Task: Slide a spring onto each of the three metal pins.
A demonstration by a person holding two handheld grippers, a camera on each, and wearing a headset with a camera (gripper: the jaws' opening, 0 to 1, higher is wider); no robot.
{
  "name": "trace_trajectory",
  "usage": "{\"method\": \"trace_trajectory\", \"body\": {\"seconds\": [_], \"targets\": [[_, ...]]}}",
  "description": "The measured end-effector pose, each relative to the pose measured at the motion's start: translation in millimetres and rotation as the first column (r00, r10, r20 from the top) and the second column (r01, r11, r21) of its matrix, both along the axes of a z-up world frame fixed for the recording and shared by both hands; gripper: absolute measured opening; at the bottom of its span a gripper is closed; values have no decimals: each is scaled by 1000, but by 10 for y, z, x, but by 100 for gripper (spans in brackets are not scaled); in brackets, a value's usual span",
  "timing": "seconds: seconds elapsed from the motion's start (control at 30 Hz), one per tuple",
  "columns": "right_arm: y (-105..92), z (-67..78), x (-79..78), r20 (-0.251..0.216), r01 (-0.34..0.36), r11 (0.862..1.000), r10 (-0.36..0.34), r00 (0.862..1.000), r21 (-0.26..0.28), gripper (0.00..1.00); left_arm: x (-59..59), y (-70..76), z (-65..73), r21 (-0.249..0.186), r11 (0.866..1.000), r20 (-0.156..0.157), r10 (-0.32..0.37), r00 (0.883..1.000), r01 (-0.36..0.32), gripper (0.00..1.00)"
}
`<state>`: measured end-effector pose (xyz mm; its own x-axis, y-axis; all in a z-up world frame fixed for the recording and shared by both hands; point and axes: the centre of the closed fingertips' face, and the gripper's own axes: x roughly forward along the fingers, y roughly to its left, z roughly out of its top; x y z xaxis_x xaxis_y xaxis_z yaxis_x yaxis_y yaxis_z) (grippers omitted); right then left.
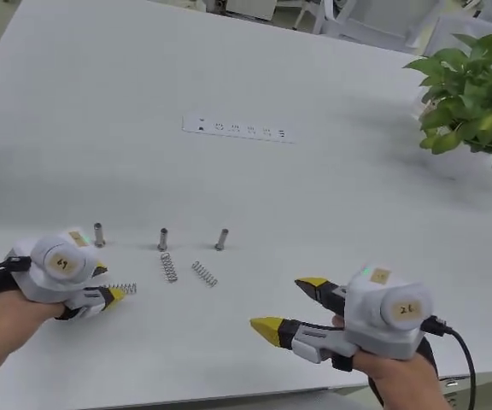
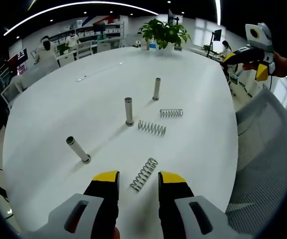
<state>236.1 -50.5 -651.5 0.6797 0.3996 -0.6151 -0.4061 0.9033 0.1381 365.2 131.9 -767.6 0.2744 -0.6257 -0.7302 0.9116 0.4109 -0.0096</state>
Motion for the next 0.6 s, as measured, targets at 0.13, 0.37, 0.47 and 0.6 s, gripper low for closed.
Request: {"method": "trace_trajectory", "body": {"seconds": [0.13, 0.37, 0.47, 0.6], "targets": [[-10, -11, -3, -6, -7, 1000, 7, 1000, -9, 59, -5, -9, -39, 6, 1000, -13, 1, 1000, -1, 24], [-8, -19, -18, -7, -5, 1000, 5, 1000, -7, 59, -78, -48, -161, 31, 999, -29, -21, 999, 22, 22], [-1, -28, -31, -10, -4, 1000, 4, 1000, -5, 59, -95, -55, -210, 44, 998, -25, -35, 999, 36, 20], [0, -30, -35, -11, -5, 1000, 5, 1000, -5, 59, -57, -79, -154, 34, 999, -14, -28, 1000, 29, 15]]}}
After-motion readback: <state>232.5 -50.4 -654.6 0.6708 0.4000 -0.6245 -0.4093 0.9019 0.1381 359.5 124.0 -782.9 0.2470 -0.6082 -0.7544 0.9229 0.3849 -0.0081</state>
